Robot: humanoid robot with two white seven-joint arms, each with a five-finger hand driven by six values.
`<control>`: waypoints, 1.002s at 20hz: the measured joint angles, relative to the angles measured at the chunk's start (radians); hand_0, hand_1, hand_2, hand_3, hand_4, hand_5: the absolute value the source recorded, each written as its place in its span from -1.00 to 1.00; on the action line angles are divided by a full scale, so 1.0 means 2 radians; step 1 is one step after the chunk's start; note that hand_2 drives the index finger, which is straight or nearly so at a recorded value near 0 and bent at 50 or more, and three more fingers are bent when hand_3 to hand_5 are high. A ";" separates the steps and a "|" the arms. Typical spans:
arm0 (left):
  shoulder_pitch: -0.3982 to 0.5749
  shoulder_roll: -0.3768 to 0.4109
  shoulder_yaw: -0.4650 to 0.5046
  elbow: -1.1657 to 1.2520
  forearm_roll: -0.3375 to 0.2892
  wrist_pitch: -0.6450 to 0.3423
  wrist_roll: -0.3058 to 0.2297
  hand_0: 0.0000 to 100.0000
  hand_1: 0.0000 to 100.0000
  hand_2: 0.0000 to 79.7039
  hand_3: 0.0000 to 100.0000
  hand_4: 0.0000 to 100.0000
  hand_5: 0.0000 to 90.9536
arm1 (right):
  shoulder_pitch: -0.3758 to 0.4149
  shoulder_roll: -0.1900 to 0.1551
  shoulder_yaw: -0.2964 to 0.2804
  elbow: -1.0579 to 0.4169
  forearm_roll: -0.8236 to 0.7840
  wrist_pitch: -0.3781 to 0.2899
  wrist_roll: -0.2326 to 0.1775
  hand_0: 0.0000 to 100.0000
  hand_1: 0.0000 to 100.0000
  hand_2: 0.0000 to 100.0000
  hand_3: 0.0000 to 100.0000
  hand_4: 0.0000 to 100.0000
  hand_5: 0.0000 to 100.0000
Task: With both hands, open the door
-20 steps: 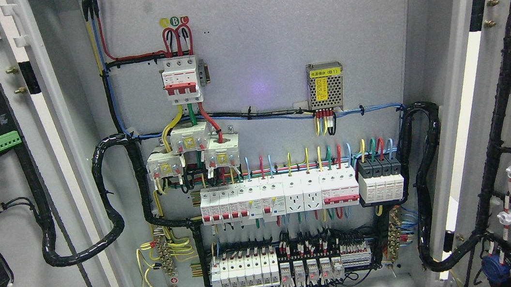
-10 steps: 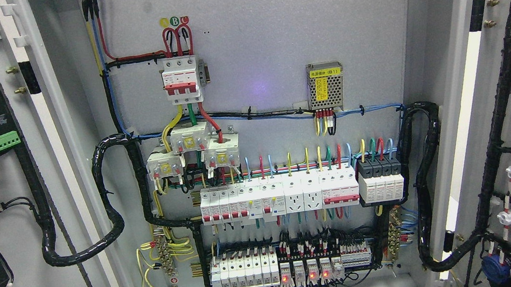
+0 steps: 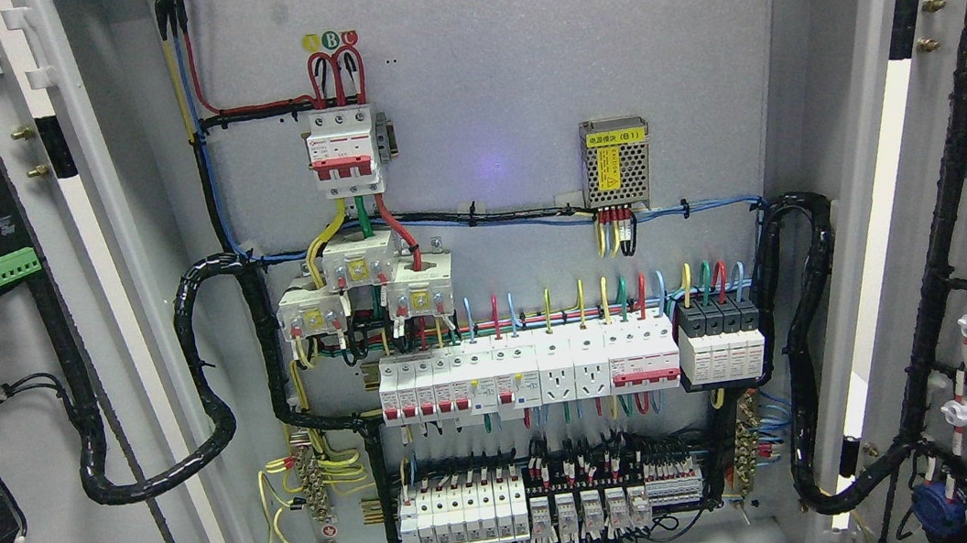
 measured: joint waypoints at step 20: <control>0.062 -0.057 -0.152 0.031 -0.103 -0.006 -0.001 -1.00 -1.00 -1.00 -1.00 -1.00 -1.00 | 0.009 0.009 0.090 0.110 0.126 0.000 0.000 -0.62 -1.00 -1.00 -1.00 -1.00 -1.00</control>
